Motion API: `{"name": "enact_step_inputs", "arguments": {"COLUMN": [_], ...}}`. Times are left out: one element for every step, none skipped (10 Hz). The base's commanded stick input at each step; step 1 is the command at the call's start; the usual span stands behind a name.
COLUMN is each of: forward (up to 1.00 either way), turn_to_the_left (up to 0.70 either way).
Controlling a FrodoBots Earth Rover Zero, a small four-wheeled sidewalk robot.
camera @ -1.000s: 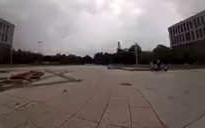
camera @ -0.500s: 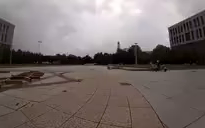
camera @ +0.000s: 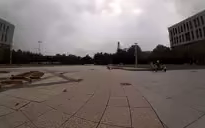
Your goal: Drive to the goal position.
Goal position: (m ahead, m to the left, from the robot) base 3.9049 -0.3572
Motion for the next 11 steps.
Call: {"name": "enact_step_inputs", "arguments": {"forward": [0.7,0.7,0.7,0.7,0.7,0.7,0.7,0.7,0.7,0.7,0.7], "turn_to_the_left": [-0.02,-0.03,-0.02,-0.01,-0.01,0.0,0.0,0.0,0.0,0.0,0.0]}}
